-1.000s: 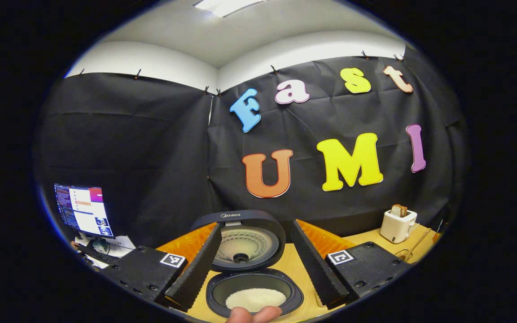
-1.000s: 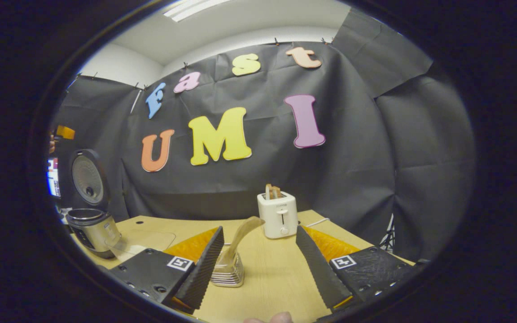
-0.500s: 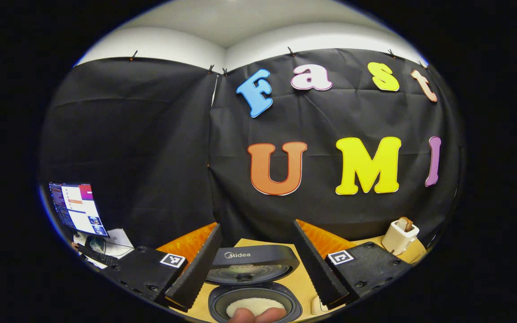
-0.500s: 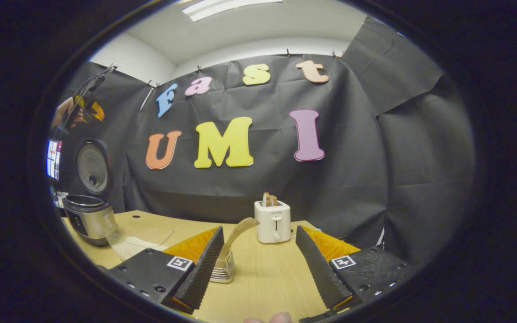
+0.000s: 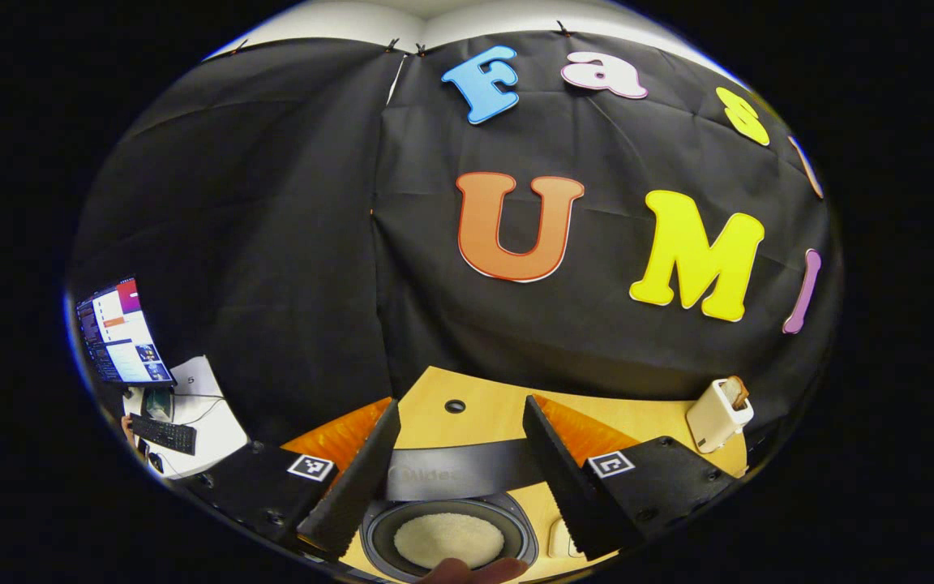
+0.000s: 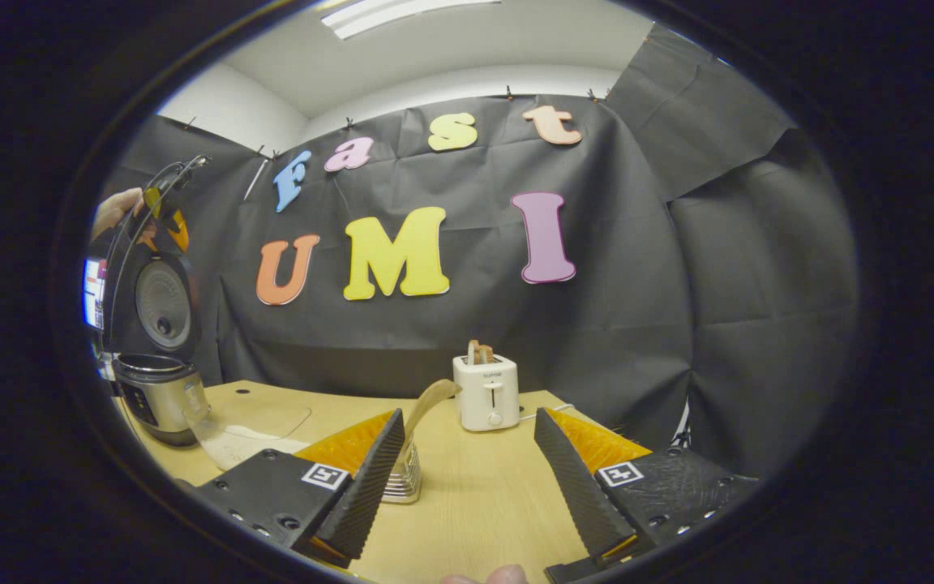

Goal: Close the left gripper, press the button to open the rice cooker; take a wooden spoon from the chopstick holder with the right hand, scoop a spoonful of rice and pour it into the rice cooker, then put the wooden spoon back into the chopstick holder.

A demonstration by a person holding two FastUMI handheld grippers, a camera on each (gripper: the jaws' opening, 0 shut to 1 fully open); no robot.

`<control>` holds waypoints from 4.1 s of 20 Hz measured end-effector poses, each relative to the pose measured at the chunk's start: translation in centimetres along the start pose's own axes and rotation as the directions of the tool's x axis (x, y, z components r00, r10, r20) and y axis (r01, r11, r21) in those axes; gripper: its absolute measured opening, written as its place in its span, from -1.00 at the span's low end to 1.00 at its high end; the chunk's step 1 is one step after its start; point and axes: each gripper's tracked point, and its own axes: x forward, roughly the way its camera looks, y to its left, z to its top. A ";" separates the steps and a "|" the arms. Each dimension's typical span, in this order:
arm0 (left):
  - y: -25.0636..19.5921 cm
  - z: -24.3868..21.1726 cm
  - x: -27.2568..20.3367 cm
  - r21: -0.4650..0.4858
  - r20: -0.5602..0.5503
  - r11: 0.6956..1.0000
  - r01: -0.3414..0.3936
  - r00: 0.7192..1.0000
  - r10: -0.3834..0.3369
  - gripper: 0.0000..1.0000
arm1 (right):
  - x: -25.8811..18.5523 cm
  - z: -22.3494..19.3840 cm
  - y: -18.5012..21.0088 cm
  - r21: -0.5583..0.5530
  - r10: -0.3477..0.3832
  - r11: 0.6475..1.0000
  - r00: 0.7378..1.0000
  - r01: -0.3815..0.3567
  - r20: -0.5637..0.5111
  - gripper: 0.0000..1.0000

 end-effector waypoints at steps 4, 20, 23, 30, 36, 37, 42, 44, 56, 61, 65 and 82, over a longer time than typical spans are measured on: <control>-0.1 -0.9 -0.6 0.025 -0.025 0.999 -0.026 0.999 0.027 0.96 | 0.0 -0.2 0.0 0.013 0.005 1.000 1.000 -0.005 -0.007 0.91; -1.9 -11.6 -8.2 -0.001 -0.060 0.999 -0.053 0.997 0.053 0.96 | -0.8 -0.5 3.3 0.029 0.103 0.994 0.995 -0.103 -0.008 0.91; -2.3 -14.2 -8.8 -0.062 -0.081 0.997 -0.041 0.996 0.036 0.96 | -1.3 -0.7 4.4 0.028 0.131 0.991 0.991 -0.131 -0.005 0.91; -2.7 -19.7 -9.2 -0.078 -0.093 0.996 -0.041 0.995 0.034 0.95 | -2.0 -1.5 6.2 0.049 0.174 0.984 0.985 -0.173 -0.015 0.91; -2.8 -22.3 -9.1 -0.040 -0.059 0.998 -0.047 0.997 0.044 0.95 | -2.3 -1.4 6.5 0.045 0.181 0.983 0.983 -0.180 -0.014 0.82; -2.7 -22.6 -9.1 -0.040 -0.050 0.998 -0.053 0.997 0.051 0.95 | -2.3 -1.6 6.5 0.046 0.179 0.983 0.984 -0.178 -0.015 0.82; -2.8 -24.4 -8.2 -0.023 -0.005 0.997 -0.071 0.998 0.070 0.96 | -2.4 -2.1 6.9 0.046 0.187 0.981 0.982 -0.186 -0.017 0.82; -2.8 -24.8 -8.2 0.037 0.045 0.996 -0.076 0.996 0.075 0.94 | -2.5 -2.4 7.2 0.047 0.190 0.981 0.982 -0.189 -0.023 0.91; -2.9 -25.6 -8.2 0.065 0.112 0.997 -0.034 0.993 0.027 0.94 | -2.8 -4.0 8.9 0.091 0.248 0.966 0.967 -0.242 -0.052 0.91; -2.9 -25.7 -8.4 0.084 0.164 0.996 -0.019 0.987 0.005 0.91 | -3.2 -2.6 9.0 0.108 0.246 0.964 0.969 -0.245 -0.001 0.82; -2.8 -25.6 -8.4 0.098 0.242 0.995 -0.017 0.970 -0.008 0.89 | -3.9 -2.5 9.8 0.103 0.269 0.958 0.963 -0.269 0.008 0.82; -2.7 -24.7 -8.7 0.094 0.264 0.996 0.012 0.964 -0.037 0.87 | -3.6 -3.0 9.8 0.117 0.269 0.957 0.963 -0.267 -0.007 0.90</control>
